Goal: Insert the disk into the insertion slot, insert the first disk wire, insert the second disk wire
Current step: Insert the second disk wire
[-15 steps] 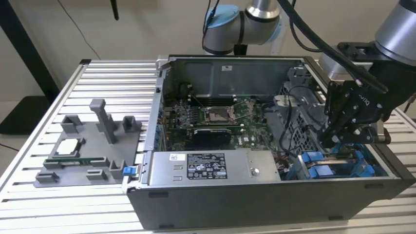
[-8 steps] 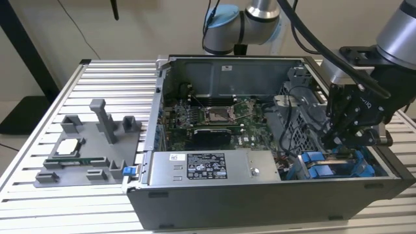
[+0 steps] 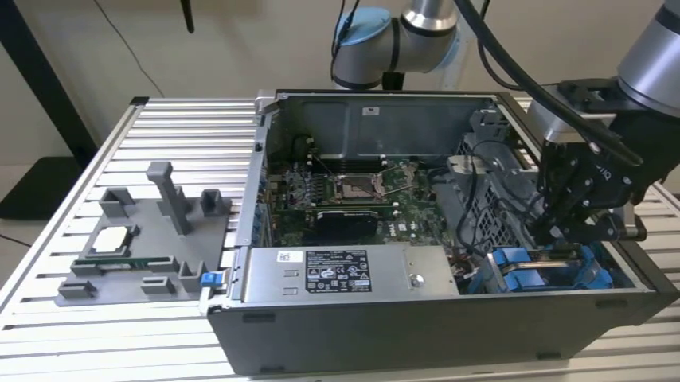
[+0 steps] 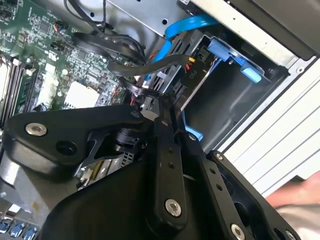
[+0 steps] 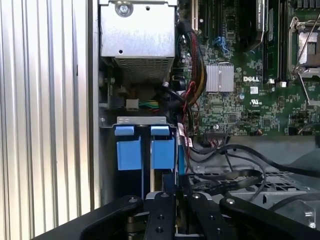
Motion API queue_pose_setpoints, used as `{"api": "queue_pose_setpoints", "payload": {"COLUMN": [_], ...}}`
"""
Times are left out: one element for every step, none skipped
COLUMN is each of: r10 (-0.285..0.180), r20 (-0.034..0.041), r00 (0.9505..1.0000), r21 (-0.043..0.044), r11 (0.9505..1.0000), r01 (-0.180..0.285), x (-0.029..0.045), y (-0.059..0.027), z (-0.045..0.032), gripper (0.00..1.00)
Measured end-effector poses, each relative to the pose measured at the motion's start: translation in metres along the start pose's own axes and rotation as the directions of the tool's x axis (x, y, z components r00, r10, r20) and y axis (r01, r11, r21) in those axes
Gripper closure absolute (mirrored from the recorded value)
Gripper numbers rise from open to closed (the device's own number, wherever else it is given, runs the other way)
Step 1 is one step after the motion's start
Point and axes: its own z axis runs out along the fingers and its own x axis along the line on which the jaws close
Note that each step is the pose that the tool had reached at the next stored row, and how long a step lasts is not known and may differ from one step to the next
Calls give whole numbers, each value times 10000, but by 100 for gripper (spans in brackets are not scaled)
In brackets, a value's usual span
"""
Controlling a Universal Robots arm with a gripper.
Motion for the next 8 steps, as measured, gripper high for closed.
{"api": "queue_pose_setpoints", "payload": {"r10": [-3,-2,-4,-7,-9,-9,-11,-12], "r20": [-3,-2,-2,-3,-2,-2,-1,1], "r00": [10000,10000,10000,10000,10000,10000,10000,10000], "r21": [2,4,5,7,13,25,38,52], "r11": [10000,10000,10000,10000,10000,10000,10000,10000], "r01": [3,2,4,7,9,9,11,12], "x": [8,16,24,32,41,48,53,59], "y": [-7,-13,-21,-28,-31,-32,-33,-33], "z": [-1,1,2,3,5,8,12,17], "gripper": [100,100,100,100,100,100,100,100]}}
